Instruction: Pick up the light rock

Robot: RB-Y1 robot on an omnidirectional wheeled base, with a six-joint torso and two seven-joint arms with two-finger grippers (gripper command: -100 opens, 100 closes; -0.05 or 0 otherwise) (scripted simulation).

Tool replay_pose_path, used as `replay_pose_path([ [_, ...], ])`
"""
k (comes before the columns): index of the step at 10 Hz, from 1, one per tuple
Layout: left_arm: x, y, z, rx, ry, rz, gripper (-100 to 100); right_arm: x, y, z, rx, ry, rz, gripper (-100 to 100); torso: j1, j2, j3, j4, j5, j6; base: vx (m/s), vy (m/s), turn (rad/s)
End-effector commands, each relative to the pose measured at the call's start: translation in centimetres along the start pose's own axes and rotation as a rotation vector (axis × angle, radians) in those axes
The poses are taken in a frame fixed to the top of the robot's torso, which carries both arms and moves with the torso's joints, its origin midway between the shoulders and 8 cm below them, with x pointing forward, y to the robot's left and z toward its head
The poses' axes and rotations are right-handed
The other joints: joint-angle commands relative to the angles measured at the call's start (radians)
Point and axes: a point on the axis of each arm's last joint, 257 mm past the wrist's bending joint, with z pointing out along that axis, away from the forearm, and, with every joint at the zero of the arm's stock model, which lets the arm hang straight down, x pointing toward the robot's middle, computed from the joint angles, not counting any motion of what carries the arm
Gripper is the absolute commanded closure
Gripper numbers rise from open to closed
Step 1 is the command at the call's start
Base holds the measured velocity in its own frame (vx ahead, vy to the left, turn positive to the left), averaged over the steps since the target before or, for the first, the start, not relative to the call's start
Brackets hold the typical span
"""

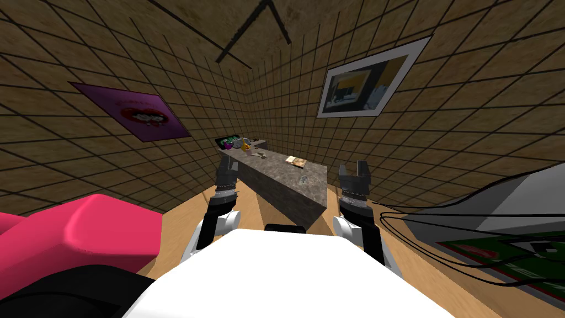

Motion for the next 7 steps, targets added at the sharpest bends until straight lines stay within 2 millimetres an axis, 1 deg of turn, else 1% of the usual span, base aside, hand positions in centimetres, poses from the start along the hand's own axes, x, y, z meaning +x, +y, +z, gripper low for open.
replay_pose_path([
  [1,0.0,0.0,0.0,0.0,0.0,0.0,0,0.1,-0.4,-0.1,0.016,0.028,-0.015,-100,0.0,0.0,0.0,0.0,0.0,0.0,-0.008,0.006,0.041],
  [4,0.0,0.0,0.0,0.0,0.0,0.0,0,-0.1,-2.1,-0.5,0.08,0.087,-0.065,-100,0.001,0.001,0.001,0.0,0.0,0.0,-0.024,0.019,0.064],
  [7,0.0,0.0,0.0,0.0,0.0,0.0,0,-1.3,-4.5,-1.4,0.178,0.14,-0.138,-100,0.002,0.003,0.002,0.001,0.0,0.0,-0.052,0.037,0.087],
])
